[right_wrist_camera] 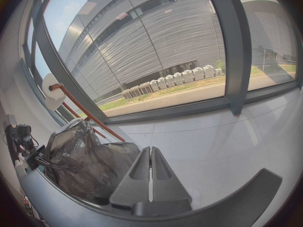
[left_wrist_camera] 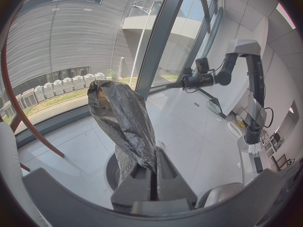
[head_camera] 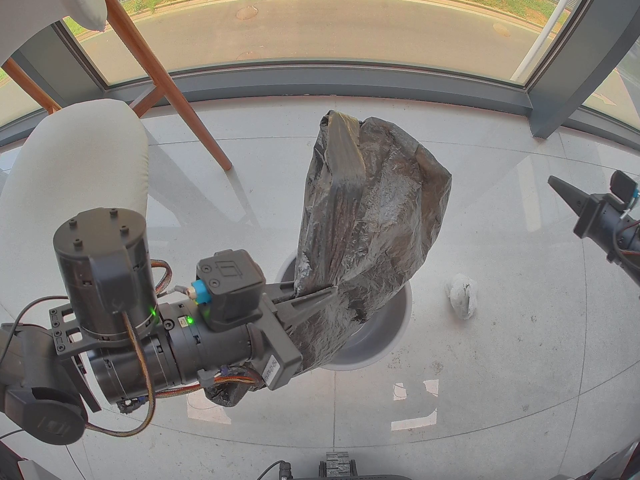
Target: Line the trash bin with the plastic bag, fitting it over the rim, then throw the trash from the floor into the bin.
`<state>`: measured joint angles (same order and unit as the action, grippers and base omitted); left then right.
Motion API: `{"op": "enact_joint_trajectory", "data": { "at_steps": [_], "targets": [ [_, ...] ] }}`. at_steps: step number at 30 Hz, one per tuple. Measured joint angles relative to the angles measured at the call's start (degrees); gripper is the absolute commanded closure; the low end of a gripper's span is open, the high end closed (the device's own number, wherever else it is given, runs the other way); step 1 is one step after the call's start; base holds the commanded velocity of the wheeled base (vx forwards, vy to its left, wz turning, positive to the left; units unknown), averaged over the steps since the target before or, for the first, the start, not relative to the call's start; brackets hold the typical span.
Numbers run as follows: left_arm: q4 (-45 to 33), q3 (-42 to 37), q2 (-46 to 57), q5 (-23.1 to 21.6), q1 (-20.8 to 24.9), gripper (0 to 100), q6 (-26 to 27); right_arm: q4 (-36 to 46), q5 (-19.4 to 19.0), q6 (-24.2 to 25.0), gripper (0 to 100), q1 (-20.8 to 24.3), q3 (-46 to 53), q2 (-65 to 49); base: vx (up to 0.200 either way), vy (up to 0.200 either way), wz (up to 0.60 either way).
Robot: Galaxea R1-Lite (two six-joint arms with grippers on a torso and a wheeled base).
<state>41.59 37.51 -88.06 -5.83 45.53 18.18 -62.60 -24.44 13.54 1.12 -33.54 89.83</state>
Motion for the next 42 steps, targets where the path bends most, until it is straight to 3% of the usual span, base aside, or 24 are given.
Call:
{"op": "enact_joint_trajectory", "data": {
  "at_steps": [7,13,21,27,33,42],
  "targets": [
    [0.17,-2.78,0.80,-0.11,0.38,100,0.45,-15.71,-1.04,4.63,100,6.86,-4.46,14.14,0.000,0.000,0.00],
    [0.22,-4.19,0.85,-0.27,2.51,100,0.60,-16.94,-3.55,5.14,100,10.34,-6.18,20.39,0.000,0.000,0.00],
    [0.23,-4.47,0.77,-0.07,2.80,100,0.56,-21.39,-3.52,4.99,100,14.60,-5.60,24.61,0.000,0.000,0.00],
    [0.23,-4.57,0.80,0.28,2.45,100,0.54,-23.89,-3.08,4.74,100,20.59,0.22,26.59,0.000,0.000,0.00],
    [0.26,-4.24,0.85,0.68,0.85,100,0.60,-26.20,-0.54,2.60,100,29.59,7.08,29.21,0.000,0.000,0.00],
    [0.30,-3.94,0.99,3.23,-1.96,100,0.68,-26.42,1.40,0.33,100,36.77,6.00,37.21,0.000,0.000,0.00]
  ]
}}
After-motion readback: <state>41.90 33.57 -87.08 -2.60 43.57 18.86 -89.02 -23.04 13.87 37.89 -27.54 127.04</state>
